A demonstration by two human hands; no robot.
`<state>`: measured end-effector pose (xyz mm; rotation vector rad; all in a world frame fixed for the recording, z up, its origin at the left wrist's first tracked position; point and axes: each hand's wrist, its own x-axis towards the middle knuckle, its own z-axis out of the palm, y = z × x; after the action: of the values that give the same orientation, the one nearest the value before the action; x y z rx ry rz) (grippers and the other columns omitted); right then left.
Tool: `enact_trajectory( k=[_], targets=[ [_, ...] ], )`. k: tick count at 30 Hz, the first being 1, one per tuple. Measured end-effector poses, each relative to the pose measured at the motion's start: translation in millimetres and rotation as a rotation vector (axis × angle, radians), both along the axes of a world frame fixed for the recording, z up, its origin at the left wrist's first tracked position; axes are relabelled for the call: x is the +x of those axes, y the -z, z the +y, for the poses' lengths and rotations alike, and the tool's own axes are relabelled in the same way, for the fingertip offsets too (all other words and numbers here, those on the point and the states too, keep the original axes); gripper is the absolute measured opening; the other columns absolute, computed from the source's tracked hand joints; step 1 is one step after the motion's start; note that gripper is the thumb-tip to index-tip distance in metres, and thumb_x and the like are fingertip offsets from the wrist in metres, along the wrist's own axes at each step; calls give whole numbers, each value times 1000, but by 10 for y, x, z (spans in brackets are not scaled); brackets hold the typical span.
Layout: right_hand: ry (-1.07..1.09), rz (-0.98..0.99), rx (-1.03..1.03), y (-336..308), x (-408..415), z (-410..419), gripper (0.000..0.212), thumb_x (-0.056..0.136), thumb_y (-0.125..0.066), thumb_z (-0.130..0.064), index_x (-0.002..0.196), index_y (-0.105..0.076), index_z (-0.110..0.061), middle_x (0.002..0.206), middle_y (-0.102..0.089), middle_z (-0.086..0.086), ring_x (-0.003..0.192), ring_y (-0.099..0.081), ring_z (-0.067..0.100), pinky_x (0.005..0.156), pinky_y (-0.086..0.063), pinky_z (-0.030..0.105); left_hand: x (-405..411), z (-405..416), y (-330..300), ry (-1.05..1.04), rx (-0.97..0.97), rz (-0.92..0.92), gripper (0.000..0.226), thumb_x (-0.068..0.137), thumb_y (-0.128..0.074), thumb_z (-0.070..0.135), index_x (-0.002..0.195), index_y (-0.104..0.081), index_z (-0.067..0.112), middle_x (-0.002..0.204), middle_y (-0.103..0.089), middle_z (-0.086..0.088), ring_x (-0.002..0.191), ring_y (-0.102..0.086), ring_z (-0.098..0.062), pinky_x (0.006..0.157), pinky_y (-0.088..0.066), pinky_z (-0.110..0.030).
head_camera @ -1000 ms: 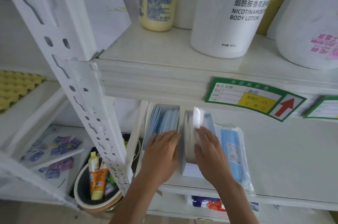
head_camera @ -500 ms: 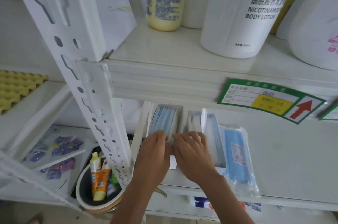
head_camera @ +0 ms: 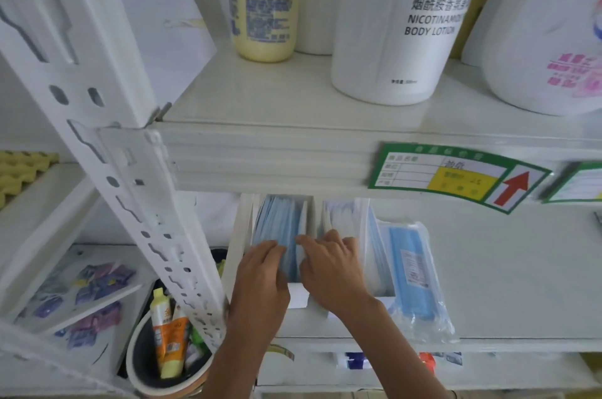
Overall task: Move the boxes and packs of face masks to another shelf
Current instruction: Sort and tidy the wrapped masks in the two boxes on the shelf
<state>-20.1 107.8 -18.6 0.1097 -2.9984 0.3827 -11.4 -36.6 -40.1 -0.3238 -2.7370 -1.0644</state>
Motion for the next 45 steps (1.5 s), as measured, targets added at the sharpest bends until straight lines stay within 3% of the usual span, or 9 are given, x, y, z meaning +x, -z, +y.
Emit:
enact_trajectory(
  k=[10,17,21,25,28,33,38,41,45],
  targets=[
    [77,20,-187,112,-3,57,30,89,-51,-53,107,-66,-35,96,-68,-17,109,-44,6,91,-28,25,-23,53,116,-50,-46,24,22,93,-68,11,111,-72,-2,132,-63,-17,127,-55,-37,109,-45,-51],
    [129,7,-379,-29,-24,21,27,86,-61,-20,108,-70,-33,87,-67,-17,102,-53,10,91,-33,24,-11,23,86,-24,76,34,36,91,-63,-6,127,-67,0,142,-58,-12,134,-53,-31,112,-45,-46],
    [232,48,-753,-217,-37,57,25,81,-67,-12,98,-74,-30,84,-71,-14,80,-64,1,67,-48,7,75,-27,-31,117,53,101,47,99,-55,28,144,-55,12,159,-40,-3,149,-32,-21,119,-34,-52],
    [230,74,-919,-382,54,120,23,81,-65,-13,92,-72,-32,81,-73,-10,76,-67,1,61,-52,12,154,101,-189,211,20,93,81,93,-53,60,160,-15,37,157,-31,23,140,-31,8,107,-37,-16],
    [117,57,-983,-421,162,163,19,87,-68,-28,103,-65,-37,83,-74,-13,74,-69,2,60,-49,10,79,225,-262,140,112,150,62,95,-60,11,152,-41,27,145,-54,9,125,-55,-2,97,-42,-7],
    [459,385,-725,-280,325,504,20,90,-60,-50,104,-50,-40,77,-66,-16,66,-61,3,54,-41,16,65,241,-346,-142,304,135,47,93,-58,-10,135,-64,10,70,-67,2,59,-59,8,56,-37,1],
    [479,25,-271,-186,106,791,25,96,-52,-46,111,-57,-26,102,-64,-7,97,-62,21,86,-48,37,202,383,-339,-202,412,135,46,94,-60,-5,136,-63,13,51,-44,11,49,-46,-9,45,-33,-12],
    [409,46,-266,-238,-21,803,26,93,-46,-18,68,-39,-23,67,-54,-4,66,-56,20,57,-37,29,265,475,-327,-198,458,130,45,94,-61,-5,135,-64,12,47,-40,13,46,-44,-5,45,-31,-9],
    [407,92,-338,-462,-207,939,31,81,-48,-6,58,-30,-16,59,-38,-1,53,-34,9,44,-17,22,291,458,-305,-238,493,130,42,95,-61,-3,134,-65,12,47,-46,13,48,-46,-5,46,-33,-8]
  ],
)
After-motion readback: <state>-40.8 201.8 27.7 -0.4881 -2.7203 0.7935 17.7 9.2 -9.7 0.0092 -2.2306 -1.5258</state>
